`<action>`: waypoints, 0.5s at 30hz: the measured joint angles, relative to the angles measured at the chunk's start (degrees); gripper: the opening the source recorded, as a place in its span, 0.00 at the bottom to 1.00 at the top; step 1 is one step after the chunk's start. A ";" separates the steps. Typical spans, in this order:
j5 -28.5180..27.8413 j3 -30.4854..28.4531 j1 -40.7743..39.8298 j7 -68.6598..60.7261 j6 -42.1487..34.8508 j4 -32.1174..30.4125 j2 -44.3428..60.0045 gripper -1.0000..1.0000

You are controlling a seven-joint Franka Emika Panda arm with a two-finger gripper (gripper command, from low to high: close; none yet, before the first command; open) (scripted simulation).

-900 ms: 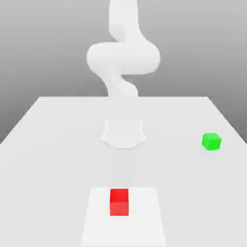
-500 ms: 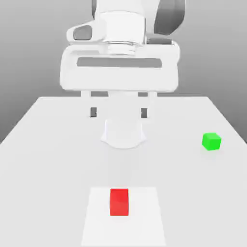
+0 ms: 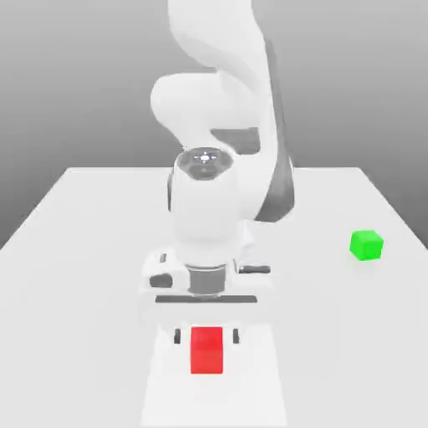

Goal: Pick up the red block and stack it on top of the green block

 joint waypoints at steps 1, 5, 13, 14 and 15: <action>-0.02 0.00 0.00 0.02 0.00 0.00 0.00 0.00; -0.14 0.06 -0.07 0.13 0.79 0.13 0.93 0.00; -0.11 1.05 1.11 -0.79 -10.09 -1.80 -11.90 0.00; 0.28 2.24 2.75 -2.34 -10.78 -2.04 -12.86 0.00; 0.76 2.86 5.05 -4.21 -11.25 -2.27 -13.60 0.00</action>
